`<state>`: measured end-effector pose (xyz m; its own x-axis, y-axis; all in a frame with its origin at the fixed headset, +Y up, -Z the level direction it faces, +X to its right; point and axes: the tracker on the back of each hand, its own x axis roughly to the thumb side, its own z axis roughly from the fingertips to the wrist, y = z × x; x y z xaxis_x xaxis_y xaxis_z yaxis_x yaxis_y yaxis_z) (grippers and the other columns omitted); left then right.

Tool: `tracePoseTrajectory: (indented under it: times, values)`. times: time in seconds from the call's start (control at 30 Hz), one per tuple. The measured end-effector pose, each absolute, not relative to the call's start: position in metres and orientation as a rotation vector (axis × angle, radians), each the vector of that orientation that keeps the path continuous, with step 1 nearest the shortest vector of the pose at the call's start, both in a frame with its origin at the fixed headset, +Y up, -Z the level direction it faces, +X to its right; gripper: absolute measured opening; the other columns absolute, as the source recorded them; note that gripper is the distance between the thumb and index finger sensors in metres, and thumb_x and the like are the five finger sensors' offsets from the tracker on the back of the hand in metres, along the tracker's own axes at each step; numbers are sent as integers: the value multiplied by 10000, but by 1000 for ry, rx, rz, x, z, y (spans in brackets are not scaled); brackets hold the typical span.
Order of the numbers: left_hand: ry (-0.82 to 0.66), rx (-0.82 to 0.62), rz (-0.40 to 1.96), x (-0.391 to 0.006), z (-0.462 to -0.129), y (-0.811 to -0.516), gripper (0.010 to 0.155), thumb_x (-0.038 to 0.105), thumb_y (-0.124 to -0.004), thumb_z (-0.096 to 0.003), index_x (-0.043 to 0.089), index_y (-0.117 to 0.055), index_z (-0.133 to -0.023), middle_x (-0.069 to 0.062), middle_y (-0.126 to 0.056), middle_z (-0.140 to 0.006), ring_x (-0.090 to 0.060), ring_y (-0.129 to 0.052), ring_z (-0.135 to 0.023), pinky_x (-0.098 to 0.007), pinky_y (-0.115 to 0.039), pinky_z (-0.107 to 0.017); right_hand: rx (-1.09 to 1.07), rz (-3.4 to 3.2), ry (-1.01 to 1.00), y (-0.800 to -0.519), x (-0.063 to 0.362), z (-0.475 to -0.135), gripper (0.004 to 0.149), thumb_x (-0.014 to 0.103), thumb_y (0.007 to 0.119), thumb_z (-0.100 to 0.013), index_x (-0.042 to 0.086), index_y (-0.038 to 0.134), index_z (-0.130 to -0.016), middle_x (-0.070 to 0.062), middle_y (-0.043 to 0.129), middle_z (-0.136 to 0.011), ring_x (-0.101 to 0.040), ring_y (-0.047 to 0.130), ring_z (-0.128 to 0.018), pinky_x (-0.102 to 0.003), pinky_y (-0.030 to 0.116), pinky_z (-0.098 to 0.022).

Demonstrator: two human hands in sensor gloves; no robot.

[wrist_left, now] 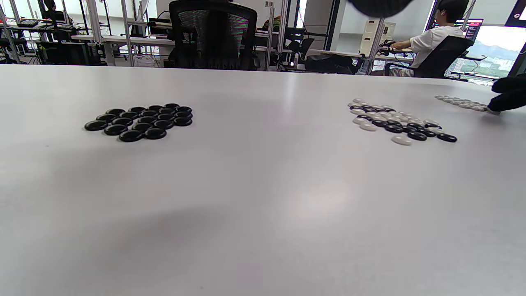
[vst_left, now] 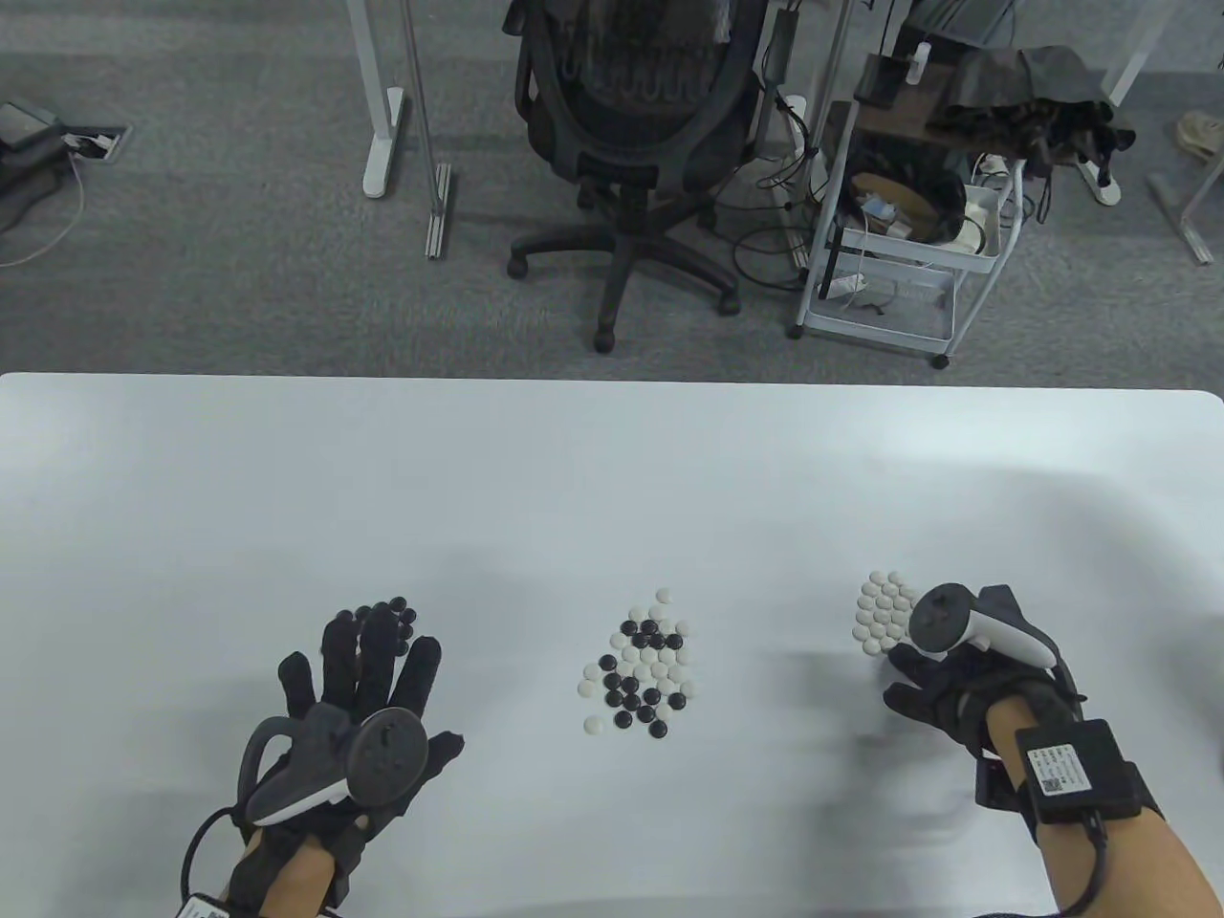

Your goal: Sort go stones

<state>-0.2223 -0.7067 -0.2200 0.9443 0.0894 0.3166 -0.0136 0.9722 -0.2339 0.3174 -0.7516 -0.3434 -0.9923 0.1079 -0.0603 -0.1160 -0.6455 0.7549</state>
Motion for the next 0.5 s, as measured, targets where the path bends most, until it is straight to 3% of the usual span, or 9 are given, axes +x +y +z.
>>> tracePoseTrajectory:
  times: [0.17,0.27,0.5]
  values:
    - [-334,-232,54,-222,-221,-707,794,538,-476,-625,105,-113,-1181,-379,112,-1140,-625,140,-920,-855,-28,-548,72,2605,1138,-711,291,-361,651,509,546,-556,196,516,-1127,-273,-80,-1060,-562,-162,-843,-810,6,-510]
    - [-333,-236,53,-222,-220,-707,793,537,-476,-625,104,-114,-1182,-379,110,-1140,-626,140,-920,-854,-29,-547,185,2593,1123,-693,254,-379,632,507,541,-560,190,604,-1103,-269,-43,-1079,-563,-143,-856,-813,23,-517]
    - [-329,-223,63,-224,-220,-705,791,537,-476,-625,106,-117,-1184,-379,111,-1141,-625,140,-921,-855,-28,-547,394,2570,1224,-698,153,-407,610,505,533,-562,212,633,-1087,-249,-31,-1088,-556,-145,-862,-812,19,-521]
